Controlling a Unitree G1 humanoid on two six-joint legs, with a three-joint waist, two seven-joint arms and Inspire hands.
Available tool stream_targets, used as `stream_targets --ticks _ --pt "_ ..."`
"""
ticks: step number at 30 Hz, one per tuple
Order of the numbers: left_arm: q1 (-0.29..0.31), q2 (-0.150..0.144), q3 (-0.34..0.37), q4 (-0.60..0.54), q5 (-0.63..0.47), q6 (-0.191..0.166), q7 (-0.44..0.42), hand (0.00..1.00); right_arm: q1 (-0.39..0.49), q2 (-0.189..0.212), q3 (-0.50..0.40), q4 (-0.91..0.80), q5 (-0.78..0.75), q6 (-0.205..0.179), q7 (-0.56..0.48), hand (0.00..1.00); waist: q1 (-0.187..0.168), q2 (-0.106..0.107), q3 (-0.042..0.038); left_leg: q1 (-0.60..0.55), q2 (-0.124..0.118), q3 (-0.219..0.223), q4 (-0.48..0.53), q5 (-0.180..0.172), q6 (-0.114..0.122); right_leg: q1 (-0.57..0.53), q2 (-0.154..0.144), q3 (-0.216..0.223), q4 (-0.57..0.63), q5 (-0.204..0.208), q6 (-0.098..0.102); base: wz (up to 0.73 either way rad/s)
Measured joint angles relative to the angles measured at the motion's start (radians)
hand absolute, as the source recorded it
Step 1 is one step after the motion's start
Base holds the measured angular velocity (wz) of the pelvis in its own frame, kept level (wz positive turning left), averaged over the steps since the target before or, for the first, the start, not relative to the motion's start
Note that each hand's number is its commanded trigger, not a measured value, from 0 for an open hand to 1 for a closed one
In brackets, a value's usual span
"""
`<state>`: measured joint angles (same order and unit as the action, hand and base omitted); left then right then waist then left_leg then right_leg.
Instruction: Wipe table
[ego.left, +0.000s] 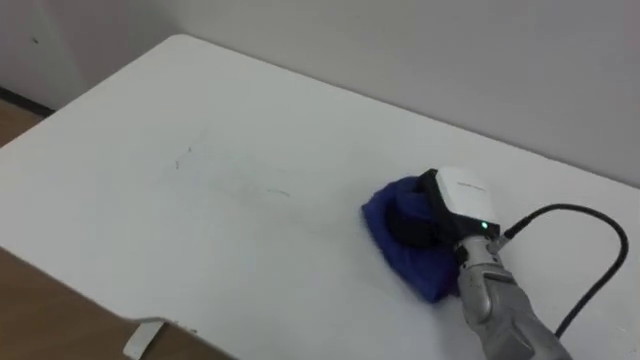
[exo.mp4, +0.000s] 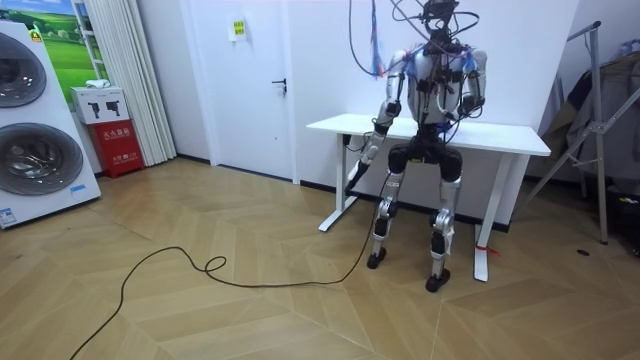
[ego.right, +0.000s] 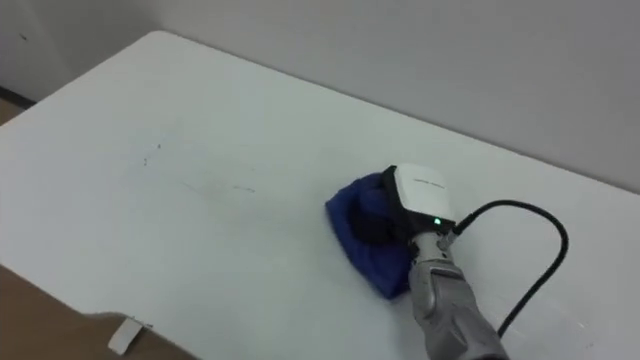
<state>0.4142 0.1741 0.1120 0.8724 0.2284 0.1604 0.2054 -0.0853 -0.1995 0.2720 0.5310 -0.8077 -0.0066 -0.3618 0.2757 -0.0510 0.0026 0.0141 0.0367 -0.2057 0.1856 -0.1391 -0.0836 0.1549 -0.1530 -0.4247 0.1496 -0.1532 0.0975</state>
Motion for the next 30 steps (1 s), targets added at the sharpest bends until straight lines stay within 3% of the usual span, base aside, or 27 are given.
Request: stream_targets --ticks 1,2,7,11,21,24,26,30 --pt "-0.008 0.0 0.0 -0.012 0.0 -0.001 0.0 0.0 0.01 0.0 -0.003 -0.002 0.021 -0.014 -0.003 0.13 -0.012 0.001 -0.0013 0.004 0.0 0.01 -0.002 0.0 0.001 0.002 -0.002 0.001 -0.001 -0.001 0.002 -0.07" --pt "-0.011 0.0 0.0 -0.019 0.0 -0.009 0.001 0.0 0.015 0.001 -0.003 -0.002 0.026 -0.025 -0.005 0.0 -0.025 0.003 -0.0024 0.01 0.0 0.017 -0.004 -0.001 0.002 0.003 -0.004 0.007 0.0 -0.002 0.003 -0.12" --pt "-0.053 0.001 0.0 -0.031 0.0 -0.014 0.011 0.0 0.046 0.001 -0.018 0.017 0.026 -0.036 -0.031 0.0 -0.063 0.005 -0.0065 0.016 0.0 0.034 -0.005 -0.003 0.005 0.004 -0.005 0.016 0.0 -0.002 0.003 -0.04" --pt "-0.068 0.001 0.0 -0.051 0.0 -0.026 0.025 0.0 0.065 0.001 -0.021 0.011 0.018 -0.053 -0.046 0.0 -0.088 0.011 -0.0144 0.017 0.0 0.034 -0.004 -0.006 0.006 0.008 -0.005 0.016 0.001 -0.002 0.003 0.0" --pt "-0.075 -0.004 0.001 -0.065 -0.033 -0.041 0.033 0.0 0.122 0.001 -0.035 -0.066 0.068 -0.082 -0.031 0.0 -0.106 0.01 -0.0151 0.048 0.002 0.058 -0.005 -0.015 0.009 0.026 -0.008 0.039 0.004 -0.003 0.005 -0.07" --pt "-0.083 -0.009 0.006 -0.066 -0.075 -0.052 0.033 0.0 0.158 0.001 -0.075 -0.128 0.08 -0.086 0.017 0.0 -0.117 0.016 -0.0138 0.049 0.003 0.077 -0.004 -0.019 0.012 0.019 -0.009 0.059 0.004 -0.002 0.007 -0.17" --pt "-0.085 -0.009 0.01 -0.066 -0.108 -0.059 0.033 0.0 0.185 0.001 -0.114 -0.181 0.112 -0.087 0.067 0.0 -0.147 0.017 -0.0137 0.049 0.003 0.091 -0.004 -0.023 0.016 0.018 -0.012 0.07 0.004 -0.001 0.01 -0.13" --pt "-0.093 -0.009 0.04 -0.066 -0.108 -0.085 0.033 0.0 0.215 -0.004 -0.209 -0.249 0.165 -0.05 0.115 0.0 -0.182 0.013 -0.0127 0.051 0.003 0.132 -0.01 -0.025 0.02 0.006 -0.017 0.099 0.012 0.0 0.012 -0.22"
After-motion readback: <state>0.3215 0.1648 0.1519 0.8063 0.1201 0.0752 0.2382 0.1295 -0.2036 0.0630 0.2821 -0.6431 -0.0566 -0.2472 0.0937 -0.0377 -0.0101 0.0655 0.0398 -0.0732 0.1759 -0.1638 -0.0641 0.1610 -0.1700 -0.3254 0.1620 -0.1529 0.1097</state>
